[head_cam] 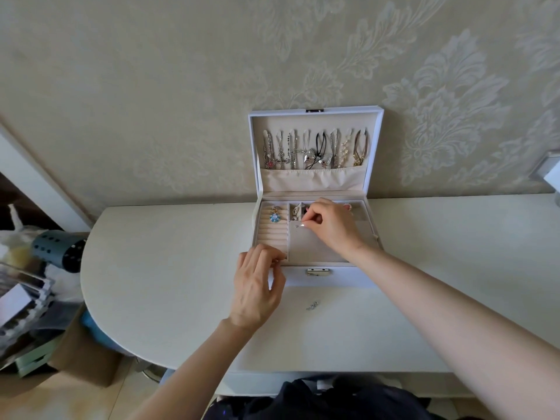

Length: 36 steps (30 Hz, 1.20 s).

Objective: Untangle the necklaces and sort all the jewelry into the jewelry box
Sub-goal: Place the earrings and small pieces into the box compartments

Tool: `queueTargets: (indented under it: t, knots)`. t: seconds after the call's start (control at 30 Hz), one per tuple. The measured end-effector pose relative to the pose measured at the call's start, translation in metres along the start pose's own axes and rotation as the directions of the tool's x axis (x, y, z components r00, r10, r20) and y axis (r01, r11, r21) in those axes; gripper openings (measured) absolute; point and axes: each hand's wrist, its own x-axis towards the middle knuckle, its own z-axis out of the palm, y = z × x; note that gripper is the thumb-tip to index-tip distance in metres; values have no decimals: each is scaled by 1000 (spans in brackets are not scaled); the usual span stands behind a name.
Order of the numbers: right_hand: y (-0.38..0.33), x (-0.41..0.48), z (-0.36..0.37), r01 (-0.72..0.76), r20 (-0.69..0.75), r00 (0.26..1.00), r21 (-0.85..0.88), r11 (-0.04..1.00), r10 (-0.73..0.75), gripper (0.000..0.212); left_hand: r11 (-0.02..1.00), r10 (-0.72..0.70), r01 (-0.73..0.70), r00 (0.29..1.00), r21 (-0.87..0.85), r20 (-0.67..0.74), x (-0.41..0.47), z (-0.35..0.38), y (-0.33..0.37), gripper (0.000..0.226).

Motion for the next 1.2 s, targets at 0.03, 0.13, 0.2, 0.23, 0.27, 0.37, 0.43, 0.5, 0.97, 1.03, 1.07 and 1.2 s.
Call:
queueTargets:
  t: [0.03,0.13,0.2,0.23,0.27,0.37,0.43,0.5,0.97,1.03,1.07,1.2]
  knots:
    - [0,-1,-1,21,9,1000,-25,999,-21,6,1000,9,-9,1000,5,6,-3,0,2,13]
    - [2,-5,-3,117,46,993,-96,989,-113,10,998,54,-55,998,30,33,-12,1,2,9]
    - [3,-10,-6,180,80,982,-146,973,-170,13,988,127,-132,990,75,64,-17,2,-1,13]
    - [2,-13,-8,205,96,977,-177,963,-190,15,983,154,-161,985,91,80,-20,3,-2,16]
    - [1,-16,-10,230,108,971,-207,951,-211,16,979,169,-178,981,98,93,-22,3,-2,19]
    - [-4,-30,-14,291,134,956,-301,908,-261,24,976,167,-176,983,128,83,-28,3,2,20]
    - [-5,-49,-16,316,36,946,-321,893,-322,34,979,179,-189,977,82,120,-32,3,7,21]
    - [-7,-75,-17,338,-148,908,-298,893,-393,23,984,172,-177,959,-1,227,-36,6,12,23]
    - [-3,-137,3,-144,185,970,-74,987,156,10,954,-231,293,863,-72,449,-33,20,22,17]
    - [-4,-136,3,-149,187,969,-79,986,162,5,956,-218,281,870,-81,443,-33,20,22,16]
    - [-4,-136,3,-150,182,970,-85,985,163,4,957,-215,279,872,-84,440,-33,21,22,16]
    - [-3,-138,2,-143,161,975,-79,987,154,5,964,-198,255,885,-82,422,-34,21,21,13]
